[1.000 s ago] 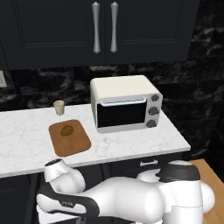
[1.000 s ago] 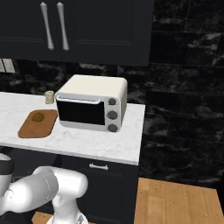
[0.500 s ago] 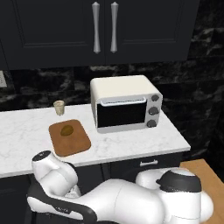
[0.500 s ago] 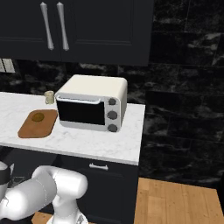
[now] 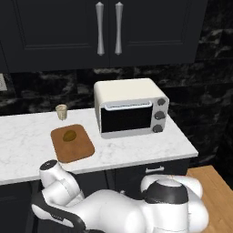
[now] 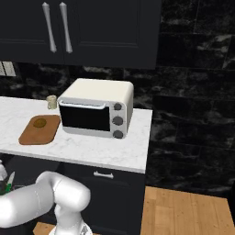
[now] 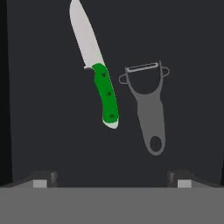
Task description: Place the appropriate cutting tool for cutting the avocado skin on the cutting board.
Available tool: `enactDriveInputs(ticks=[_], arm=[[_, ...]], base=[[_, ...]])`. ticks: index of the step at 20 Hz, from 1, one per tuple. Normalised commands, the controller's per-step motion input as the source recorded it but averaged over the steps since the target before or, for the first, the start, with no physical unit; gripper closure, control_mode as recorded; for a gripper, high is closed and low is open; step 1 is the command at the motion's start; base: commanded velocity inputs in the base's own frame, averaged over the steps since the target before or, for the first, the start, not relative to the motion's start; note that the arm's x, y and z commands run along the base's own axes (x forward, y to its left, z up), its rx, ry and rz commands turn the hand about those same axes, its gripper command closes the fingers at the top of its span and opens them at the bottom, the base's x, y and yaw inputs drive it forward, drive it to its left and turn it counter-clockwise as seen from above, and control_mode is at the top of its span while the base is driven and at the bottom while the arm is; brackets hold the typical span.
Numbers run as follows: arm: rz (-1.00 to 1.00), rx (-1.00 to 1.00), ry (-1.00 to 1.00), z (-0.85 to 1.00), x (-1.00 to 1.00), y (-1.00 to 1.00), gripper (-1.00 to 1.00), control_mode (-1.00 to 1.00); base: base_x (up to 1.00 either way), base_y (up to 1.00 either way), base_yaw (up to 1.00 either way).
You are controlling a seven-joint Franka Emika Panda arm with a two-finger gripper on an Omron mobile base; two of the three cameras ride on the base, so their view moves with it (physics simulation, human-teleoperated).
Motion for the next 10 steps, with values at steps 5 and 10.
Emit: enactDriveInputs(ticks=[5,10], arm=[[0.04,0.00,0.01,-0.58,0.08,0.20,-1.00,-1.00],[0.00,0.02,0.00,-0.43,0.26,-0.04,-1.00,-1.00]], base=[[0.00,0.00,0.00],[0.00,0.00,0.00]])
